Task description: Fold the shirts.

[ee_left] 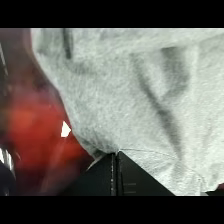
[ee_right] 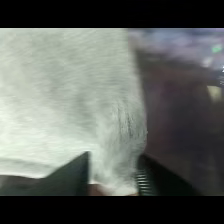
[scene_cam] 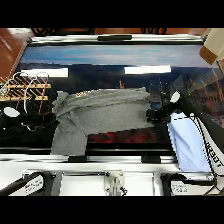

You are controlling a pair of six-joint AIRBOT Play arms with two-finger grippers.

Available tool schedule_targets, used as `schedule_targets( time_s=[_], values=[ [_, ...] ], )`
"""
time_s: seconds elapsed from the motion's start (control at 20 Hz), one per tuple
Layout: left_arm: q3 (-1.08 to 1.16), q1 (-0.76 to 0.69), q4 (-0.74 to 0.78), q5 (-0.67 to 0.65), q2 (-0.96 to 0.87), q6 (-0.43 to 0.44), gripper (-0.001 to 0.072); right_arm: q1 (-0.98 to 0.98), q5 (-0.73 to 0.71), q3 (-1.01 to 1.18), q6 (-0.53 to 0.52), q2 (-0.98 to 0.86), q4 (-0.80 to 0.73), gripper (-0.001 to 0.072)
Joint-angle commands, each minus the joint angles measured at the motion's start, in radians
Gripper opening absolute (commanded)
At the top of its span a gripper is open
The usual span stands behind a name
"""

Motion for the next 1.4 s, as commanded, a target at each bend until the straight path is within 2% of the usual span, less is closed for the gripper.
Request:
schedule_targets(
  time_s=[0.0, 0.05, 0.1, 0.3, 0.45, 0.6, 0.65, 0.75, 0.85, 1.0, 1.1, 1.3, 1.35],
  values=[
    [0.042, 0.000, -0.016, -0.035, 0.005, 0.000, 0.0026, 0.025, 0.062, 0.002, -0.027, -0.007, 0.063, 0.0227],
    [0.063, 0.000, -0.026, -0.057, 0.010, 0.000, 0.0026, 0.035, 0.082, 0.006, -0.026, -0.005, 0.064, 0.0075],
    [0.092, 0.000, -0.026, -0.080, 0.024, 0.000, 0.0025, 0.042, 0.109, 0.021, -0.030, 0.001, 0.068, 0.0062],
    [0.330, 0.000, -0.021, -0.113, 0.180, 0.000, 0.0024, 0.041, 0.169, 0.219, -0.130, 0.155, 0.050, 0.0062],
    [0.687, 0.009, 0.009, -0.112, 0.337, -0.026, 0.0024, 0.041, 0.129, 0.507, -0.155, 0.368, -0.022, 0.0062],
    [1.057, 0.050, 0.102, -0.064, 0.470, -0.092, 0.0025, 0.041, -0.075, 0.739, -0.144, 0.603, -0.053, 0.0062],
    [1.153, 0.066, 0.164, -0.036, 0.513, -0.142, 0.0025, 0.041, -0.159, 0.768, -0.131, 0.677, -0.053, 0.0062],
    [1.258, 0.093, 0.227, -0.010, 0.592, -0.284, 0.0025, 0.041, -0.275, 0.779, -0.102, 0.819, -0.051, 0.0062],
    [1.284, 0.112, 0.228, -0.043, 0.661, -0.301, 0.0024, 0.041, -0.278, 0.779, -0.065, 0.906, -0.095, 0.0062],
    [1.282, 0.127, 0.287, -0.152, 0.700, -0.341, 0.0025, 0.041, -0.189, 0.779, 0.024, 0.952, -0.150, 0.0062],
    [1.258, 0.126, 0.278, -0.264, 0.694, -0.363, 0.0025, 0.041, -0.038, 0.779, 0.047, 0.941, -0.159, 0.0062],
    [1.083, 0.124, 0.278, -0.391, 0.692, -0.230, 0.0025, 0.041, 0.294, 0.778, 0.050, 0.838, -0.200, 0.0062],
    [1.014, 0.124, 0.277, -0.399, 0.692, -0.224, 0.0025, 0.041, 0.356, 0.777, 0.050, 0.795, -0.209, 0.0062]
  ],
)
